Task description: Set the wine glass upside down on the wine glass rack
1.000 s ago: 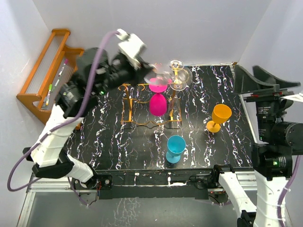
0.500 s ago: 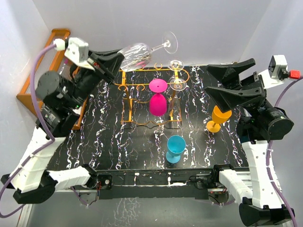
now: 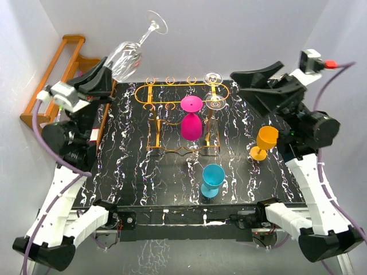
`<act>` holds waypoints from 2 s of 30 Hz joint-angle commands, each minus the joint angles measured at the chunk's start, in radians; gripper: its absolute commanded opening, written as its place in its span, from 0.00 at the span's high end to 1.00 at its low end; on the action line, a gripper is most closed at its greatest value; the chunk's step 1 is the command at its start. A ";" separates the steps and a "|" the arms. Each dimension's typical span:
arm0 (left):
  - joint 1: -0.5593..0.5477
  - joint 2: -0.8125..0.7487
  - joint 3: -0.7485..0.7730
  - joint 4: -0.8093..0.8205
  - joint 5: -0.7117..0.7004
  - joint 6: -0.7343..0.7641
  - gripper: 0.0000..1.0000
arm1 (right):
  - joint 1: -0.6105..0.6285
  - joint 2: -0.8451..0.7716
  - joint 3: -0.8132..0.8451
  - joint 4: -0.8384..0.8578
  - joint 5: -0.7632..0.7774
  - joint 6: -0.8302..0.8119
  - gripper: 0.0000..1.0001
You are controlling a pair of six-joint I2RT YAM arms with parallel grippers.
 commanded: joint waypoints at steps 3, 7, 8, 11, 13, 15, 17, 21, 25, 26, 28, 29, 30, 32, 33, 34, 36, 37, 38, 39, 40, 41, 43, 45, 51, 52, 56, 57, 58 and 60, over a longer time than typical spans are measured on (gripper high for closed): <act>0.075 -0.159 -0.080 0.329 0.170 0.078 1.00 | 0.365 0.071 0.079 -0.327 0.333 -0.267 0.10; 0.093 -0.214 -0.158 0.375 0.236 0.165 1.00 | 0.607 0.143 0.092 -0.319 0.555 -0.358 0.11; 0.094 -0.229 -0.180 0.390 0.259 0.198 1.00 | 0.651 0.169 0.097 -0.301 0.598 -0.383 0.12; 0.094 -0.262 -0.254 0.460 0.313 0.310 1.00 | 0.786 0.224 0.105 -0.218 0.728 -0.452 0.15; 0.093 -0.272 -0.278 0.480 0.314 0.367 1.00 | 0.869 0.262 0.097 -0.134 0.814 -0.512 0.18; 0.094 -0.284 -0.297 0.488 0.309 0.410 1.00 | 0.945 0.294 0.073 -0.006 0.864 -0.574 0.23; 0.095 -0.299 -0.328 0.500 0.307 0.432 1.00 | 1.008 0.325 0.058 0.109 0.912 -0.640 0.25; 0.094 -0.334 -0.386 0.504 0.306 0.437 1.00 | 1.088 0.381 0.070 0.220 0.973 -0.766 0.25; 0.094 -0.357 -0.424 0.507 0.296 0.451 1.00 | 1.103 0.417 0.058 0.323 1.037 -0.795 0.24; 0.095 -0.359 -0.428 0.513 0.299 0.453 1.00 | 1.103 0.424 0.062 0.324 1.059 -0.800 0.24; 0.094 -0.364 -0.438 0.516 0.309 0.457 1.00 | 1.103 0.440 0.083 0.320 1.084 -0.820 0.23; 0.094 -0.366 -0.443 0.519 0.312 0.458 1.00 | 1.104 0.449 0.096 0.318 1.092 -0.831 0.23; 0.095 -0.367 -0.447 0.524 0.316 0.459 1.00 | 1.103 0.460 0.108 0.315 1.104 -0.837 0.23; 0.094 -0.369 -0.455 0.529 0.323 0.458 1.00 | 1.103 0.482 0.132 0.315 1.130 -0.853 0.23; 0.095 -0.369 -0.457 0.528 0.327 0.456 1.00 | 1.103 0.493 0.144 0.314 1.134 -0.857 0.23; 0.095 -0.370 -0.460 0.530 0.331 0.457 1.00 | 1.103 0.501 0.155 0.318 1.134 -0.861 0.23; 0.095 -0.373 -0.469 0.532 0.337 0.457 1.00 | 1.103 0.519 0.171 0.325 1.133 -0.868 0.23; 0.095 -0.374 -0.471 0.532 0.341 0.456 1.00 | 1.102 0.523 0.176 0.327 1.134 -0.870 0.23; 0.094 -0.376 -0.475 0.530 0.345 0.457 1.00 | 1.103 0.527 0.178 0.329 1.140 -0.872 0.23; 0.094 -0.378 -0.477 0.528 0.350 0.458 1.00 | 1.103 0.528 0.179 0.333 1.144 -0.874 0.23; 0.095 -0.380 -0.478 0.529 0.352 0.457 1.00 | 1.102 0.528 0.179 0.333 1.147 -0.878 0.24; 0.095 -0.381 -0.481 0.530 0.356 0.459 1.00 | 1.102 0.529 0.181 0.333 1.151 -0.882 0.25; 0.094 -0.382 -0.484 0.531 0.361 0.462 1.00 | 1.097 0.529 0.181 0.325 1.159 -0.879 0.29; 0.092 -0.385 -0.484 0.531 0.370 0.466 1.00 | 1.084 0.529 0.176 0.317 1.159 -0.854 0.34; 0.094 -0.393 -0.491 0.523 0.378 0.477 1.00 | 1.027 0.530 0.167 0.292 1.111 -0.728 0.45; 0.095 -0.395 -0.490 0.519 0.381 0.479 1.00 | 1.016 0.531 0.163 0.293 1.104 -0.710 0.48; 0.093 -0.402 -0.490 0.508 0.399 0.480 1.00 | 0.997 0.541 0.173 0.278 1.066 -0.653 0.55; 0.094 -0.403 -0.490 0.504 0.400 0.481 1.00 | 0.994 0.546 0.181 0.266 1.056 -0.645 0.55; 0.094 -0.403 -0.491 0.501 0.402 0.483 1.00 | 0.993 0.550 0.188 0.259 1.046 -0.638 0.55; 0.094 -0.403 -0.490 0.495 0.405 0.489 1.00 | 0.993 0.559 0.198 0.252 1.024 -0.625 0.55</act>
